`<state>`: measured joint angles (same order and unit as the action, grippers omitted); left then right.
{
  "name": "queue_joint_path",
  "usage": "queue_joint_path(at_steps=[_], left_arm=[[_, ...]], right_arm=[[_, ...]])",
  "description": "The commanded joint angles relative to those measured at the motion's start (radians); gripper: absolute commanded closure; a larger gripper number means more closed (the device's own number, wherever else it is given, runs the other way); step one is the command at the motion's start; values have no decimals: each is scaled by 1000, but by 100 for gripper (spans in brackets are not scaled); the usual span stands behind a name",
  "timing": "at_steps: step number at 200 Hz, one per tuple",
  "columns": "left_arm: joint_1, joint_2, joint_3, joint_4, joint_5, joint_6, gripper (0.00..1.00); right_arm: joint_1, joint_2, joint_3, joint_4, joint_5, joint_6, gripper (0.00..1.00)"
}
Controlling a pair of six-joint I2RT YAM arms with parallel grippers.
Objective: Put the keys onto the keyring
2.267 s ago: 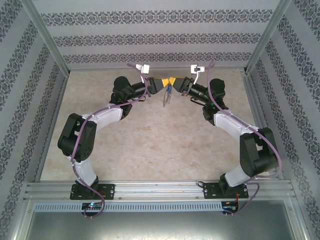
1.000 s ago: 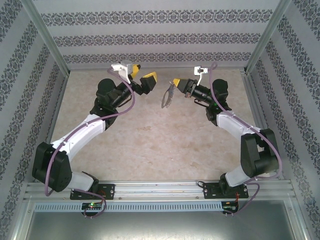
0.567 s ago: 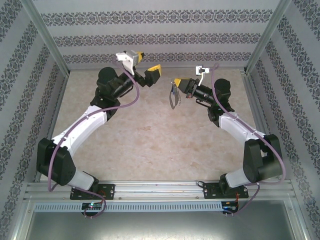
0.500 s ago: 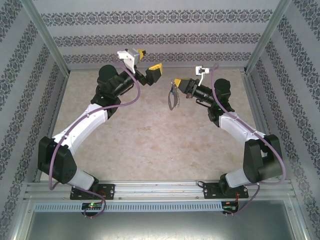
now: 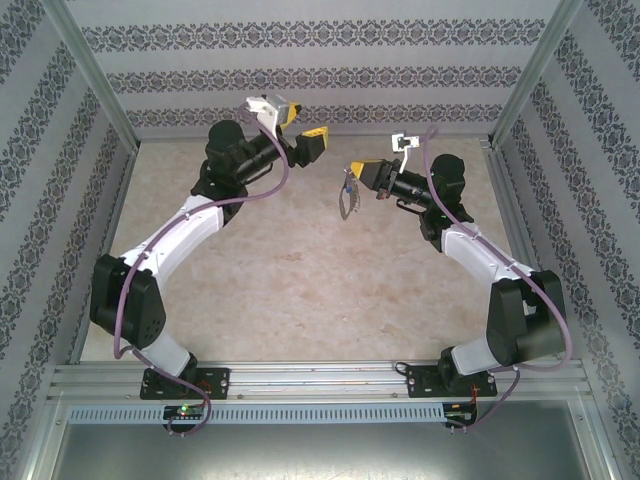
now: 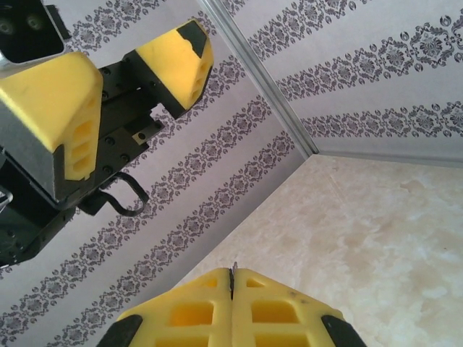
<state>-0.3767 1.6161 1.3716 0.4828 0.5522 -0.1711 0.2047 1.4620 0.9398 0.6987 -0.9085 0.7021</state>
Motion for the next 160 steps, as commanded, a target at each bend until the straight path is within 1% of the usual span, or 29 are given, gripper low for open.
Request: queue_joint_path(at_steps=[1,14,19,38,50,57,72,90,111,160], left_arm=[[23,5,37,-102,111,-98,14],[31,5,29,-126,161,-132,17],[34,6,25,-129,184,-147,19],[47,17,10,-123,260,-224,29],[57,33,-11,-50,310,-311,33],[61,46,-24,13,350,-371,37],[68,77,-39,136,414,-502,44],[69,103,-59,240,450,-610,48],[70,104,-102,298,459,-656,51],[55,88,-167,305,467,-668,60]], right_arm=[[-9,10,25,40,-32,-15,100],[-9,24,29,44,-36,1,100],[-9,29,31,70,-38,7,100],[-8,43,35,93,-43,30,100],[-8,48,37,99,-49,41,100],[-8,48,37,105,-53,47,100],[-8,49,38,118,-59,61,100],[-1,49,37,137,-61,81,100],[7,42,31,148,-54,90,100],[41,60,42,159,-50,94,100]])
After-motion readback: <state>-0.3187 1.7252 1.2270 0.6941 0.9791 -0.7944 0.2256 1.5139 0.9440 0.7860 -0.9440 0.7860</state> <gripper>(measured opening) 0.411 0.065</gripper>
